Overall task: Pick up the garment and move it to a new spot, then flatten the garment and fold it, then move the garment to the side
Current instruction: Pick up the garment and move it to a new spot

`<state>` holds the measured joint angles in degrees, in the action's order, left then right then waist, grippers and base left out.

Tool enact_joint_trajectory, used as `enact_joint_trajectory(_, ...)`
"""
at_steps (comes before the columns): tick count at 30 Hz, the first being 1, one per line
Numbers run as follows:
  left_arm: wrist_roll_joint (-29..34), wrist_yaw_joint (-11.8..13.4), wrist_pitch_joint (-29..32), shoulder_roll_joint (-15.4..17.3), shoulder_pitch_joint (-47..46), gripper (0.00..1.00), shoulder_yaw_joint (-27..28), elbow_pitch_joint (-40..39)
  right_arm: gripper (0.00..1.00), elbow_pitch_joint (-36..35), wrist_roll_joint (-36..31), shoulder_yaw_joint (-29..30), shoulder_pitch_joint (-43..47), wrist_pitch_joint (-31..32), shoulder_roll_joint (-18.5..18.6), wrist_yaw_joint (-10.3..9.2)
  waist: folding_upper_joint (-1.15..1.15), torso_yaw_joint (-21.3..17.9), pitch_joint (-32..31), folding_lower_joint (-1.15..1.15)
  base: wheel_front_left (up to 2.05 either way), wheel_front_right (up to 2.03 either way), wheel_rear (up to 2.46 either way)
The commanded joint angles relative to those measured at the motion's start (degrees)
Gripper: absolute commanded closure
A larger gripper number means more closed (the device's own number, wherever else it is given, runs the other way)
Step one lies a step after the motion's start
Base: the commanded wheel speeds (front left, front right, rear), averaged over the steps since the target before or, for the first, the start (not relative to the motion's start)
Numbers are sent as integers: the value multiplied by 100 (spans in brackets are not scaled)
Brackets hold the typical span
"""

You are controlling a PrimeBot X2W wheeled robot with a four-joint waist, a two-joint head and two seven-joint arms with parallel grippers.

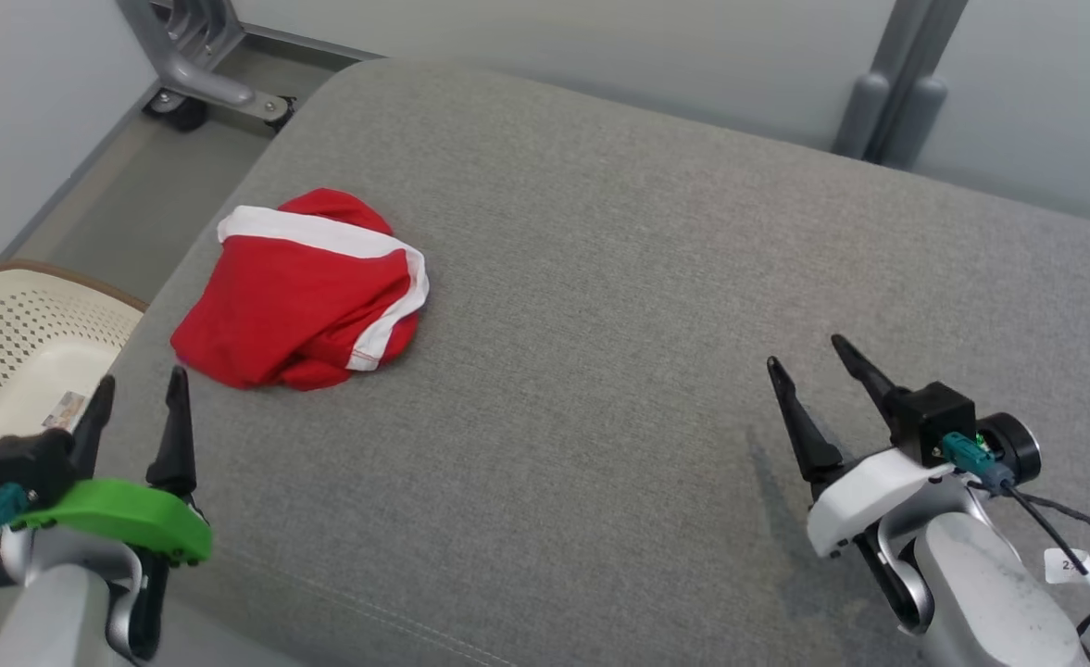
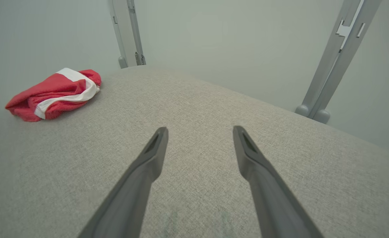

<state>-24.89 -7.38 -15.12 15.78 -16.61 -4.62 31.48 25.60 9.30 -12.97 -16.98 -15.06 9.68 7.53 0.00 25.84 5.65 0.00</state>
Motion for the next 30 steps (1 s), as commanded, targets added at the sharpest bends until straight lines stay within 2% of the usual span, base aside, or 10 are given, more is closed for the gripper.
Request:
enact_joint_trajectory(1, -344, -18, 2, 225, -450, 0, -248, 167, 0, -113, -63, 24, -148, -15, 103, -9, 0, -595, 659, 0, 0, 0, 0)
enact_joint_trajectory(7, -1464, -19, 65, 840, -1356, 0, -1088, 626, 0, -490, -123, 29, -601, -15, 327, -9, 0, -1048, 1284, 0, 0, 0, 0)
enact_joint_trajectory(12, -2157, -16, 286, 1077, -1757, 0, -1544, 1008, 0, -707, -150, -5, -857, -15, 404, -9, 0, -1282, 1598, 0, 0, 0, 0)
enact_joint_trajectory(17, -2728, -17, 487, 1092, -2037, 0, -1805, 1643, 0, -872, -165, -25, -1012, -15, 477, -9, 0, -1519, 1883, 0, 0, 0, 0)
enact_joint_trajectory(25, -3048, -18, 779, 753, -2222, 0, -2025, 2926, 0, -967, -199, 141, -951, -15, 478, -9, 0, -1781, 2000, 0, 0, 0, 0)
enact_joint_trajectory(26, -3054, -20, 754, 726, -2229, 71, -2057, 3031, 0, -970, -209, 161, -923, -15, 457, -9, 0, -1800, 1982, 0, 0, 0, 0)
enact_joint_trajectory(27, -3052, -20, 730, 704, -2239, 100, -2089, 3109, 0, -966, -221, 183, -893, -15, 436, -9, 0, -1817, 1950, 0, 0, 0, 0)
enact_joint_trajectory(30, -2926, -21, 492, 746, -2328, 100, -2199, 3203, 0, -941, -215, 246, -823, -15, 392, -9, 0, -1841, 1830, 0, 0, 0, 0)
